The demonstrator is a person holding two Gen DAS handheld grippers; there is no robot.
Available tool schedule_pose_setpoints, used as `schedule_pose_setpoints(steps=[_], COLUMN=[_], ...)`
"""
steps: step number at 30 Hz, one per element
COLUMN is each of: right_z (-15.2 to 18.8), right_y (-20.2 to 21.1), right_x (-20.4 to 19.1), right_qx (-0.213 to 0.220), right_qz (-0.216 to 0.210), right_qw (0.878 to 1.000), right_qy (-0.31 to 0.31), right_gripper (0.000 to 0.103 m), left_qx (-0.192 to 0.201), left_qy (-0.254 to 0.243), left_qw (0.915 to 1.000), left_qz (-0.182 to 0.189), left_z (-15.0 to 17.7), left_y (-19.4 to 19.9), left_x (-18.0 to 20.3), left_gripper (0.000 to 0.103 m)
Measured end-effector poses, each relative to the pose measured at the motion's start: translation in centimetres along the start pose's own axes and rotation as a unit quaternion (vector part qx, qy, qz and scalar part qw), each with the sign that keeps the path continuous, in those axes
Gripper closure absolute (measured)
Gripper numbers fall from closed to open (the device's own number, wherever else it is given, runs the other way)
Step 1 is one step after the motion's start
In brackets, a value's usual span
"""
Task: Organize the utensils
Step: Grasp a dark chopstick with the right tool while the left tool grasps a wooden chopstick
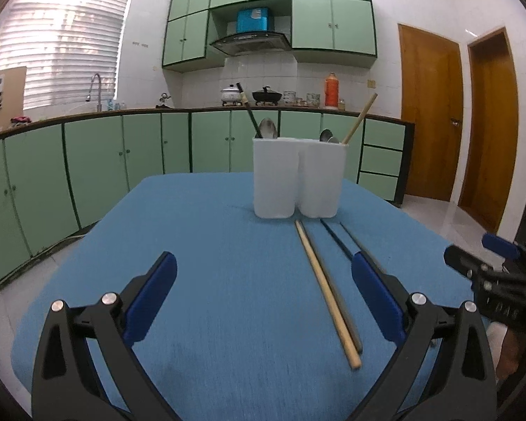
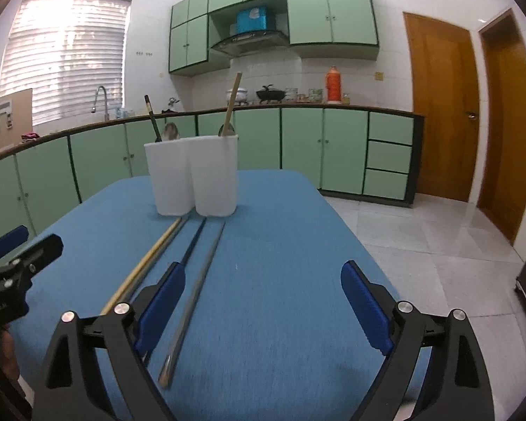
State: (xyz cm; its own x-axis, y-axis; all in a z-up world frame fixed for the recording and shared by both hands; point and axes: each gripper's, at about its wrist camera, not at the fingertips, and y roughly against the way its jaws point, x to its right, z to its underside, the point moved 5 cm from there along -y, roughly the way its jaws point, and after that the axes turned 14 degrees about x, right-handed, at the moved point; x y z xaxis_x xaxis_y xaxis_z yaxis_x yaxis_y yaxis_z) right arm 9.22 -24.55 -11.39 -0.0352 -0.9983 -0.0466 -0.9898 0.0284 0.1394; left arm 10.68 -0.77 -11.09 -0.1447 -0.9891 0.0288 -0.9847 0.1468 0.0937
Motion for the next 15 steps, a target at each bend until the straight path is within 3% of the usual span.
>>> schedule_pose_setpoints(steps=[5, 15], right_z=[1.9, 3.9], right_y=[1.8, 2.6], right_x=[-0.8, -3.3], right_qx=[0.015, 0.031], right_qz=[0.005, 0.001], right_qw=[1.000, 0.999], right_qy=[-0.011, 0.022], right_gripper=[0.016, 0.047], left_qx=[-0.001, -0.007], left_qy=[0.002, 0.013], left_qw=[1.0000, 0.9998], left_qz=[-0.003, -0.015], left_z=[2.0, 3.7], left_y=[1.1, 2.4], left_x=[0.1, -0.9], left_gripper=[0.006, 0.006])
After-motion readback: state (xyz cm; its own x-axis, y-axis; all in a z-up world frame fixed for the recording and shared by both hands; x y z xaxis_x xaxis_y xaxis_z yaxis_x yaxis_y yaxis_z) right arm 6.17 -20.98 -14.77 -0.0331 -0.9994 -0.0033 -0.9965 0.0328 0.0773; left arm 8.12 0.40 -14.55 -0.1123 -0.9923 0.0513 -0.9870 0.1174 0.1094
